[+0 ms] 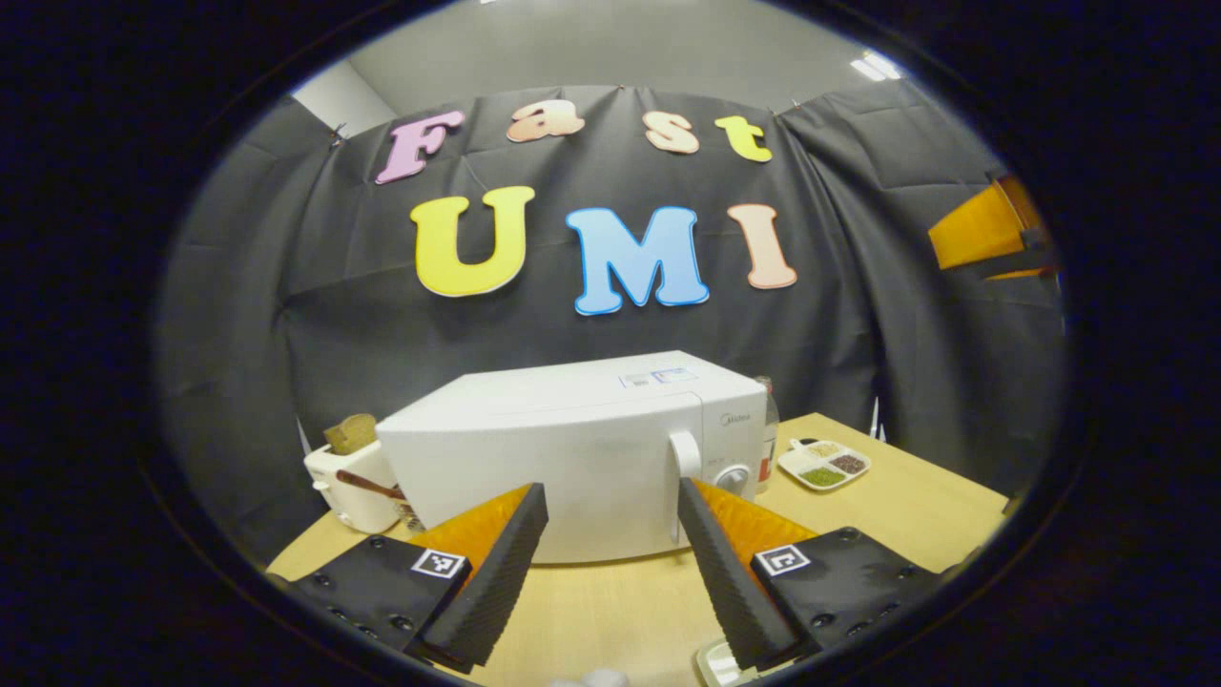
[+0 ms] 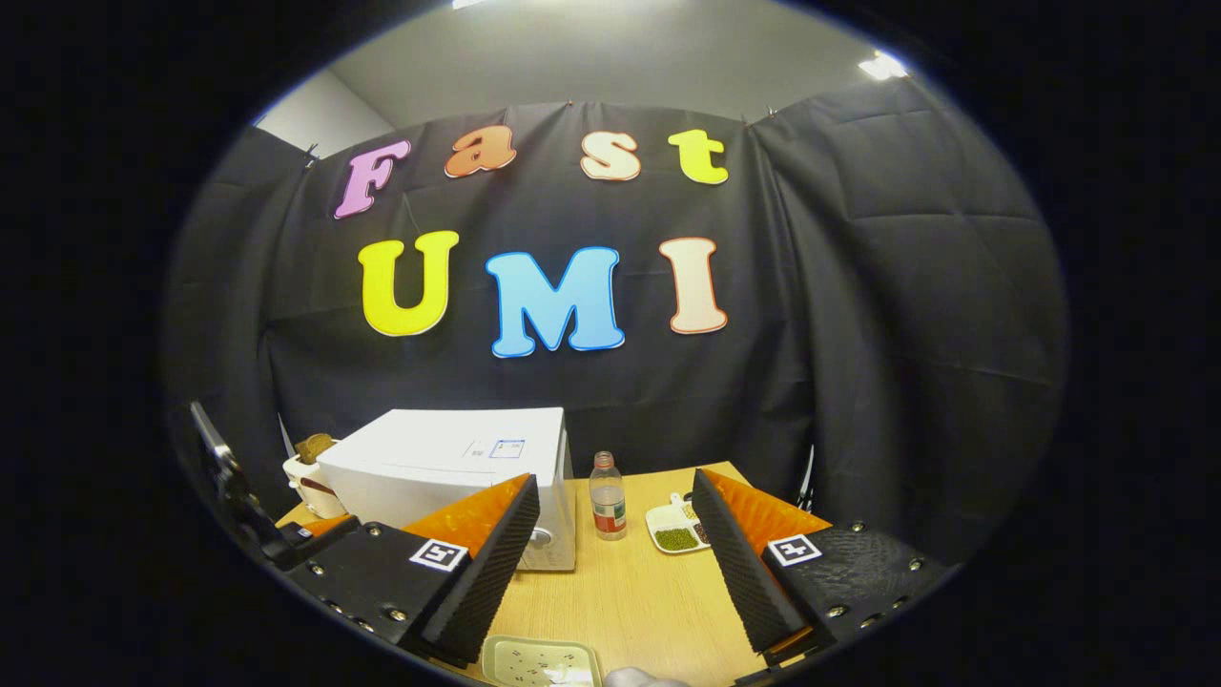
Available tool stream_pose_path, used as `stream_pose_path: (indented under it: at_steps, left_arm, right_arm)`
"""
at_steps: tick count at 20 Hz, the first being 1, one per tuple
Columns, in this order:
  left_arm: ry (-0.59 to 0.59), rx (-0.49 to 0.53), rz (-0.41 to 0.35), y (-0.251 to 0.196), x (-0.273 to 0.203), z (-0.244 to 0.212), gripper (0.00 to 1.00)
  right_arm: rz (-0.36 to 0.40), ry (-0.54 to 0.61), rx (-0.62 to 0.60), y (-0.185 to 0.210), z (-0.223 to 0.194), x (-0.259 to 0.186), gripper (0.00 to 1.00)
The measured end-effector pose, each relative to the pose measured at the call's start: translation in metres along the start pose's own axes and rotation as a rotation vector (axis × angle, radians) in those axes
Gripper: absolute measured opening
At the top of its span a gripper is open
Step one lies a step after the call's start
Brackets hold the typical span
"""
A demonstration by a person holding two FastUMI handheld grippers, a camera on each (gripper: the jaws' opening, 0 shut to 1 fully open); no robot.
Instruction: Open the microwave oven with the left hand, put the food in, and close the microwave oven.
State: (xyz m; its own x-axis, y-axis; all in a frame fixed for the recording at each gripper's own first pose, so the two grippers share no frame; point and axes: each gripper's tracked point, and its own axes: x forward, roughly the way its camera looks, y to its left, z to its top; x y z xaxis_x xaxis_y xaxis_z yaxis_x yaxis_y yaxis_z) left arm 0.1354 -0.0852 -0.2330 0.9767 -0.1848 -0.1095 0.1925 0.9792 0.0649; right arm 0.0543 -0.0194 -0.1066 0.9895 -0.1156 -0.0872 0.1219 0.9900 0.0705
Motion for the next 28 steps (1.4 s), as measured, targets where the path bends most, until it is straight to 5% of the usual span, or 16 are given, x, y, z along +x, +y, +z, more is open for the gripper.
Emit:
stream_pose_path:
  at_steps: [12, 28]
  left_arm:
    - [-0.110, -0.044, 0.056, 0.039, -0.157, 0.160, 0.94]
    - [-0.165, -0.079, 0.088, 0.024, -0.192, 0.198, 0.94]
  right_arm:
    - [0.020, -0.061, -0.041, -0.031, 0.040, -0.075, 0.98]
    - [0.110, -0.096, -0.080, 0.002, 0.057, -0.099, 0.98]
